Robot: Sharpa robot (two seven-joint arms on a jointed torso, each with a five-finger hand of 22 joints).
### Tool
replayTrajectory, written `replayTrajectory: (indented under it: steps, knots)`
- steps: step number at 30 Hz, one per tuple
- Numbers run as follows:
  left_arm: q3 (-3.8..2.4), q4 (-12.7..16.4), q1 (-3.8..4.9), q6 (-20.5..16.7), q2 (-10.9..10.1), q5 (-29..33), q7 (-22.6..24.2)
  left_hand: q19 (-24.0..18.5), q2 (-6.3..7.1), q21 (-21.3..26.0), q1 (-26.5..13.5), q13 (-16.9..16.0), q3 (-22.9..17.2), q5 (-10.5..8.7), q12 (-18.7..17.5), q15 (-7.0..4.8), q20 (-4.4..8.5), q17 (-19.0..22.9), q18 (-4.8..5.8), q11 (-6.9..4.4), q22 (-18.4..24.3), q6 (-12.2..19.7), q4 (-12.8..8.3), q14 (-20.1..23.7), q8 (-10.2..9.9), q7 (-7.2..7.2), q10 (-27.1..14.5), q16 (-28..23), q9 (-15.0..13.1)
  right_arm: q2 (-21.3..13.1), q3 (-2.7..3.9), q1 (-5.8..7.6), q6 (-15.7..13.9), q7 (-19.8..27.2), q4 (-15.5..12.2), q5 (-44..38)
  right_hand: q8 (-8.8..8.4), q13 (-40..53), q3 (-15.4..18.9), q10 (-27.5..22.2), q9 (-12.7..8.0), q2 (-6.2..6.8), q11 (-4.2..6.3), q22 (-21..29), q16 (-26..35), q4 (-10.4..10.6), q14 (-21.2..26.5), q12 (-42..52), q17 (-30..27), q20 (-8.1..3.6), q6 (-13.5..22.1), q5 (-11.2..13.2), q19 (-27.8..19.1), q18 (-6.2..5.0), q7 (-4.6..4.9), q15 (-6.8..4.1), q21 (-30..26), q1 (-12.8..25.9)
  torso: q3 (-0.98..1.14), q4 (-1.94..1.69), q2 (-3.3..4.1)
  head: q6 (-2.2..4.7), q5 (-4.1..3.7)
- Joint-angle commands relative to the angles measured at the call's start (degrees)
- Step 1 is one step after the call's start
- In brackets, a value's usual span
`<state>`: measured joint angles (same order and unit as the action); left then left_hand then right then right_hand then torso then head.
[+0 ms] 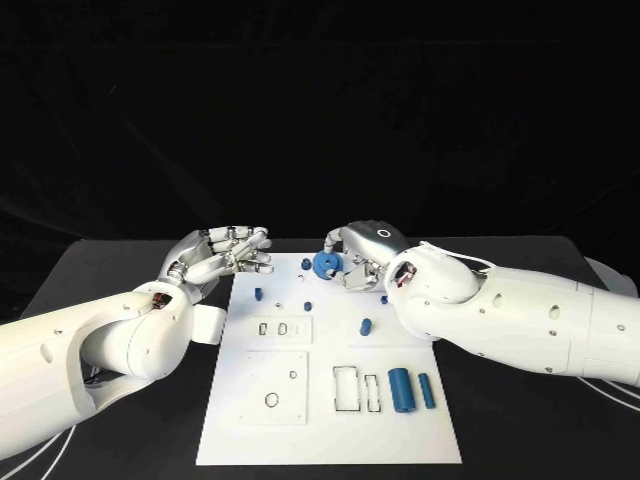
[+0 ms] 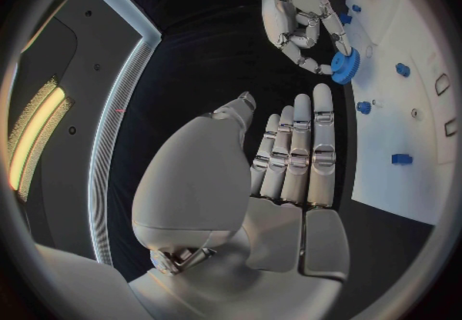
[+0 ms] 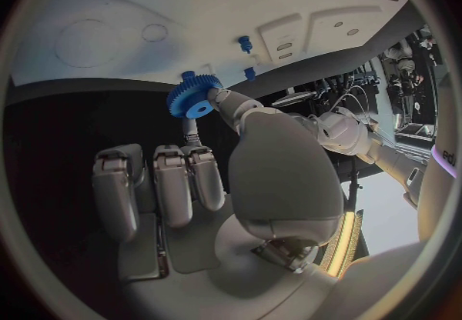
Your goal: Assemble the parts on the task board
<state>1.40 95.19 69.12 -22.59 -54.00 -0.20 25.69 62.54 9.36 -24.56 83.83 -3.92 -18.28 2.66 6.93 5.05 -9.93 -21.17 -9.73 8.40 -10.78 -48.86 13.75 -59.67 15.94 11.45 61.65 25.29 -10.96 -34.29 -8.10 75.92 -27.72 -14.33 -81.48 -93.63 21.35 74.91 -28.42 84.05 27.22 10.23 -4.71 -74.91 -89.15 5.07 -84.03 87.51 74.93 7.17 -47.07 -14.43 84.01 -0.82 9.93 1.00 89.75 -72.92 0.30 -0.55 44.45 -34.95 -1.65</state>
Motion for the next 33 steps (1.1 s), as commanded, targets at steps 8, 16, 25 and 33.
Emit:
replayTrajectory:
  steps: [8, 16, 25, 33]
  knots:
    - [-0.05, 0.0, 0.07, 1.1, 0.3, 0.2, 0.5, -0.3, -0.17, -0.3, -0.5, 0.0, -0.5, 0.19, -0.4, 0.05, -0.07, -0.2, -0.55, -0.02, -0.1, 0.1, 0.0, 0.4, -0.2, 0.15, 0.3, 0.3, -0.1, 5.3, -0.05, -1.13, -1.2, -0.1, 2.8, -2.9, -0.31, 11.9, -0.5, 3.2, -0.1, 0.00, 0.36, -15.1, -0.3, -0.1, -5.4, 0.3, 12.7, -0.39, -1.1, -0.5, 6.0, 0.82, -0.94, -0.54, 0.3, 0.5, 0.02, -0.03, 0.17, 0.35, 1.22]
    - [-0.05, 0.0, 0.07, 1.1, 0.4, 0.2, 0.5, -0.3, -0.17, -0.3, -0.5, 0.0, -0.5, 0.19, -0.4, 0.05, -0.07, -0.2, -0.55, -0.02, -0.1, 0.1, 0.0, 0.4, -0.2, 0.15, 0.3, 0.3, -0.1, 8.1, -0.13, -1.98, -0.4, 0.3, 5.9, -2.7, -0.39, 12.0, -0.6, 3.3, -0.1, 0.03, 0.36, -15.1, -0.3, -0.1, -5.4, 0.3, 12.6, -0.41, -1.1, -0.6, 6.0, 0.82, -0.93, -0.56, 0.3, 0.5, 0.05, -0.03, 0.11, 0.06, 1.50]
    - [-0.05, 0.0, 0.08, 1.2, 0.6, 0.2, 0.5, -0.3, -0.17, -0.3, -0.5, 0.0, -0.5, 0.19, -0.4, 0.05, -0.07, -0.2, -0.55, -0.02, -0.1, 0.1, 0.0, 0.4, -0.2, 0.15, 0.3, 0.3, -0.1, 10.2, -0.33, -2.73, 0.7, 0.5, 9.2, -2.4, -0.54, 11.9, -0.6, 3.2, -0.2, 0.08, 0.35, -15.1, -0.3, 0.0, -5.4, 0.3, 12.7, -0.43, -1.1, -0.6, 6.0, 0.82, -0.90, -0.56, 0.3, 0.6, 0.21, 0.12, 0.09, -0.01, 1.96]
    - [-0.05, 0.1, 0.08, 1.1, 0.6, 0.2, 0.5, -0.4, -0.17, -0.3, -0.5, -0.1, -0.5, 0.19, -0.4, 0.05, -0.08, -0.2, -0.55, -0.04, -0.1, 0.0, 0.0, 0.5, -0.2, 0.12, 0.4, 0.4, -0.1, 11.4, -0.40, -3.01, 1.0, 0.7, 11.7, -2.0, -0.98, 11.7, -0.7, 3.0, -0.4, 0.28, 0.29, -15.1, -0.3, 0.1, -5.4, 0.1, 12.6, -0.46, -1.0, -0.4, 6.0, 0.82, -0.81, -0.54, 0.3, 0.8, 0.18, 0.13, 0.05, -0.21, 1.84]
